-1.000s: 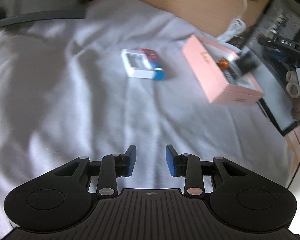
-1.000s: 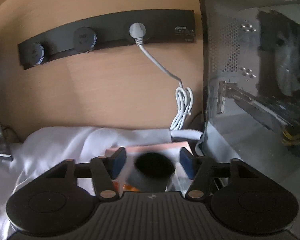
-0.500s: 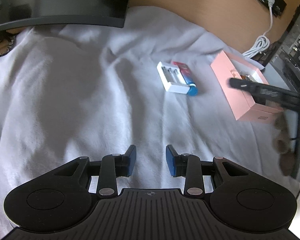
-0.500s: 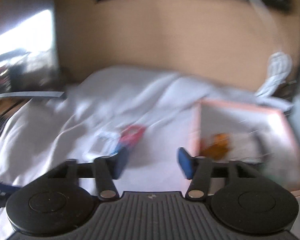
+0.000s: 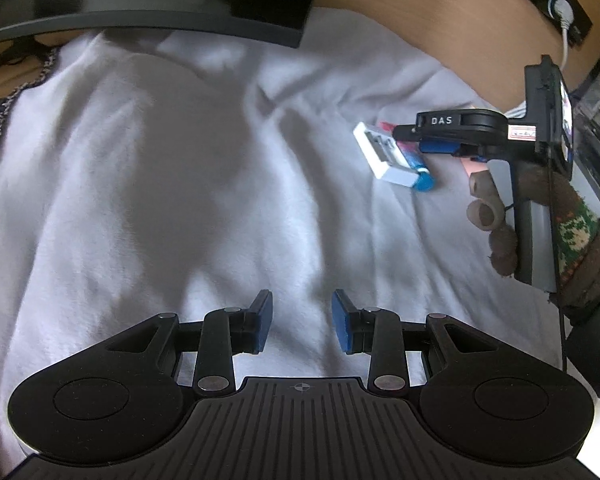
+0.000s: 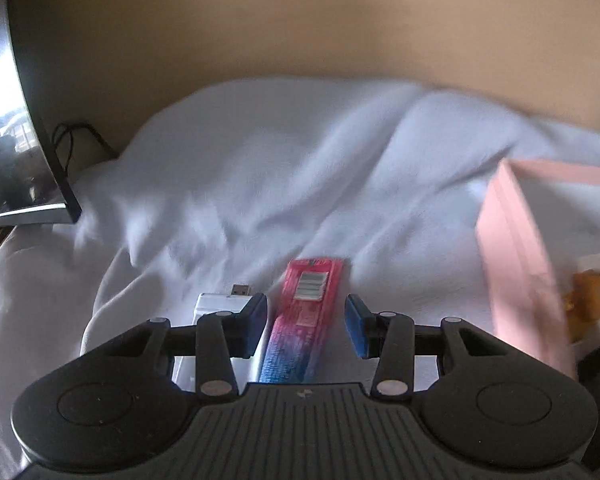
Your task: Organize rigid objects
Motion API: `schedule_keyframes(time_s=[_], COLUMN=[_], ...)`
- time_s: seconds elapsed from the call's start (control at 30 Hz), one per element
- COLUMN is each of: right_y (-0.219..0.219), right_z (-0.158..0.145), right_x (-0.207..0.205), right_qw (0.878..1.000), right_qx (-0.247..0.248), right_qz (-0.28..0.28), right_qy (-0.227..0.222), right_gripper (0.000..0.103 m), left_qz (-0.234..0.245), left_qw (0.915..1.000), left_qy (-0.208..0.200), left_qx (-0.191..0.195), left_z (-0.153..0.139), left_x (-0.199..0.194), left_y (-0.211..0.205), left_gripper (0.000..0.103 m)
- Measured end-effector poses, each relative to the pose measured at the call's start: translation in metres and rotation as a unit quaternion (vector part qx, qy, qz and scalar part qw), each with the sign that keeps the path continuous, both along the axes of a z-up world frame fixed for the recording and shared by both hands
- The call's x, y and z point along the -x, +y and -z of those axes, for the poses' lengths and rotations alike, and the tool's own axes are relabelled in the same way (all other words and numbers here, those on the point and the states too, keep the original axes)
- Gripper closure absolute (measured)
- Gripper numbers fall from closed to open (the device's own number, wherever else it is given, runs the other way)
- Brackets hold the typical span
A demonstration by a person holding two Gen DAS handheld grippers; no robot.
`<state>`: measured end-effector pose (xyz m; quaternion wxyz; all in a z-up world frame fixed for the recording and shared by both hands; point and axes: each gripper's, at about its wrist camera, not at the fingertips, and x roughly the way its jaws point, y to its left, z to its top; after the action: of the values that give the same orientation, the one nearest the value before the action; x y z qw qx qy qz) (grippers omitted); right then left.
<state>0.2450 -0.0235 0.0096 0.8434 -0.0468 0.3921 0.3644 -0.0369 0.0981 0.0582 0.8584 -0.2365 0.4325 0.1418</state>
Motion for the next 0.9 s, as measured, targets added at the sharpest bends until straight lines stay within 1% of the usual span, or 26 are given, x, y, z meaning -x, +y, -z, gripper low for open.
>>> schedule_keyframes(time_s=[0.07, 0.1, 0.13, 0.17, 0.2, 0.23, 0.3, 0.37, 0.47, 0.57, 0.73, 0.9], right_y=[0.001, 0.001, 0.003, 0.003, 0.003, 0.002, -0.005, -0.014, -0.028, -0.048, -0.084, -0.112], right_z=[0.0, 0.0, 0.001, 0.001, 0.002, 0.004, 0.004, 0.002, 0.001, 0.002, 0.0, 0.0], right_x=[0.002, 0.004, 0.008, 0.014, 0.02, 0.026, 0.036, 0.042, 0.052, 0.071, 0.105, 0.126], right_qw=[1.0, 1.0, 1.0, 1.0, 0.999, 0.999, 0.998, 0.998, 0.998, 0.998, 0.997, 0.995], right_qx=[-0.004, -0.003, 0.005, 0.015, 0.025, 0.033, 0.036, 0.039, 0.041, 0.049, 0.062, 0.081], right_qz=[-0.006, -0.016, -0.021, -0.027, -0.034, -0.039, -0.045, -0.045, -0.042, -0.041, -0.036, -0.004], right_qy=[0.005, 0.011, 0.01, 0.002, -0.005, -0.011, -0.018, -0.019, -0.007, -0.008, -0.023, -0.049], right_gripper=[0.061, 0.064, 0.065, 0.065, 0.068, 0.068, 0.072, 0.073, 0.074, 0.074, 0.074, 0.075], left_qz=[-0.001, -0.001, 0.001, 0.004, 0.009, 0.015, 0.029, 0.04, 0.057, 0.073, 0.085, 0.112], left_qw=[1.0, 1.0, 1.0, 0.9999, 0.9999, 0.9998, 0.9995, 0.9992, 0.9984, 0.9973, 0.9958, 0.9919], left_qy=[0.004, 0.006, 0.006, 0.006, 0.005, 0.004, 0.002, 0.001, -0.001, -0.006, -0.025, -0.038], left_qx=[0.002, 0.004, 0.006, 0.008, 0.009, 0.008, 0.009, 0.008, 0.005, -0.003, -0.024, -0.047], left_z=[0.003, 0.005, 0.005, 0.006, 0.007, 0.007, 0.007, 0.008, 0.007, 0.005, -0.003, -0.004], left_x=[-0.002, -0.004, -0.006, -0.009, -0.012, -0.015, -0.02, -0.027, -0.038, -0.053, -0.091, -0.13], left_y=[0.003, 0.004, 0.004, 0.004, 0.003, 0.002, -0.003, -0.005, -0.01, -0.011, -0.012, -0.026], left_gripper=[0.068, 0.068, 0.068, 0.068, 0.068, 0.068, 0.068, 0.068, 0.068, 0.068, 0.068, 0.068])
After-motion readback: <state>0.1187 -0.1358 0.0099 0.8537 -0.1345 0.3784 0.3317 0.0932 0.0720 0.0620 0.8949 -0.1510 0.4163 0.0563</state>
